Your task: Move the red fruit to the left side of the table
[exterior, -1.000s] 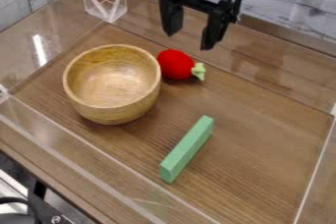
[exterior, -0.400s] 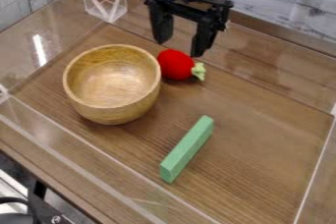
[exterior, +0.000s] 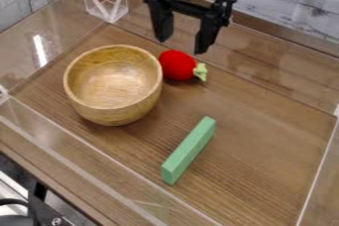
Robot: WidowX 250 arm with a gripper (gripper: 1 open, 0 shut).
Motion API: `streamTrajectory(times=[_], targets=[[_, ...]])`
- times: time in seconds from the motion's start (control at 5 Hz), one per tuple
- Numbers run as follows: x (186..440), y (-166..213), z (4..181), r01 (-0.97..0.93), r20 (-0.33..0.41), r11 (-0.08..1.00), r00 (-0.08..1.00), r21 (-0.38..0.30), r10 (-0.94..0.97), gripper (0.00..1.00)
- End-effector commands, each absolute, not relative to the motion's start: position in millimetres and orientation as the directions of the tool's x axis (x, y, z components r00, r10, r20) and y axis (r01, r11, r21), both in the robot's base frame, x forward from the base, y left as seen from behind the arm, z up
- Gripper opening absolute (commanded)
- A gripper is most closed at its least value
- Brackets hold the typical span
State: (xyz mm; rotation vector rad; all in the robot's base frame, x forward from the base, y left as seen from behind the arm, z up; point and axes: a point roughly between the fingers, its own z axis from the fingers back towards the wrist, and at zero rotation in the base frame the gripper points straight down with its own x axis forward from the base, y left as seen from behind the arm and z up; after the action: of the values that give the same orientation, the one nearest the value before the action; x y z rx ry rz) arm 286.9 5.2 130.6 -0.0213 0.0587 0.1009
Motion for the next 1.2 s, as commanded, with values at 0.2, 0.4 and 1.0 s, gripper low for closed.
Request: streamTrajectory(times=[0.2,0.4,1.0], targets=[[302.8,-8.3,146.6,-0.091,0.026,0.996,0.996,-0.014,0.091,1.00],[309.5,-7.0,138.1,-0.084,0.030,0.996,0.996,-0.009,0.084,1.00],[304.9,1.4,141.7,0.005,0.036,1.000,0.999,0.014,-0.005,1.00]])
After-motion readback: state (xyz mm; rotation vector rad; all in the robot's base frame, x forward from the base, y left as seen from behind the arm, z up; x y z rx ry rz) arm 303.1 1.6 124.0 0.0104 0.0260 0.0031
